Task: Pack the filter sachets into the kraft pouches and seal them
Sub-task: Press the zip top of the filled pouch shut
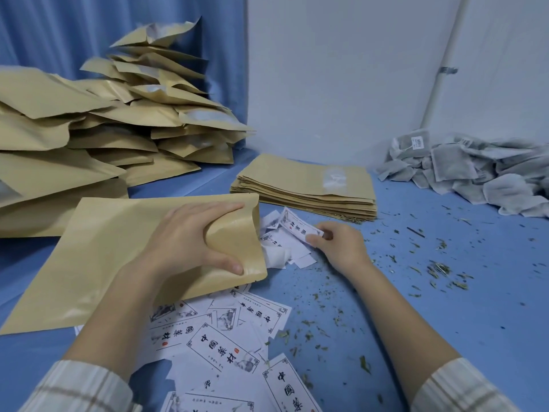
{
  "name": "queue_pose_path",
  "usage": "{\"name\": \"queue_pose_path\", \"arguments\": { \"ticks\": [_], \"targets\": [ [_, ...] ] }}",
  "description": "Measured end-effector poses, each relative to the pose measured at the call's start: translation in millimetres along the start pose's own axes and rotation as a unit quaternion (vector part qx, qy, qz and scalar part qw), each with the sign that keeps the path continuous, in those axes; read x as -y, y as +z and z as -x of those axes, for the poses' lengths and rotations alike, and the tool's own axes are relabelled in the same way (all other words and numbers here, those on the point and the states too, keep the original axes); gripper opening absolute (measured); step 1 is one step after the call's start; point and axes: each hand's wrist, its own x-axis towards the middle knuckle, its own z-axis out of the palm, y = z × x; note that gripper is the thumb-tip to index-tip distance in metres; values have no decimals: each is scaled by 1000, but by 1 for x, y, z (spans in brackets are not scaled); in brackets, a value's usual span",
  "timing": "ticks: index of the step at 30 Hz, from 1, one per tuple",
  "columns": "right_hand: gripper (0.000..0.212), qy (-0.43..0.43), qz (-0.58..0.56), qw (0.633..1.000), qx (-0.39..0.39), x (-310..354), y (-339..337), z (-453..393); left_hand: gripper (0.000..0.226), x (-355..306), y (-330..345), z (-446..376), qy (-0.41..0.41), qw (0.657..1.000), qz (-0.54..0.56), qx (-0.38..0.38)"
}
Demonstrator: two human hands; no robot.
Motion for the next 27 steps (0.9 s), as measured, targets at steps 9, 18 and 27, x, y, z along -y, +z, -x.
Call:
{"name": "queue_pose_path", "arguments": {
  "ticks": [9,18,27],
  "targets": [
    [24,-145,-148,973,101,13,-5,19,93,-2,-4,2,13,999,41,-16],
    [24,-223,-58,962,148,46,8,25,92,-1,-14,3,-3,990,141,-20],
    [22,-296,-3,931,212,109,-44,9,75,-12,-57,-5,40,965,256,28]
  ]
}}
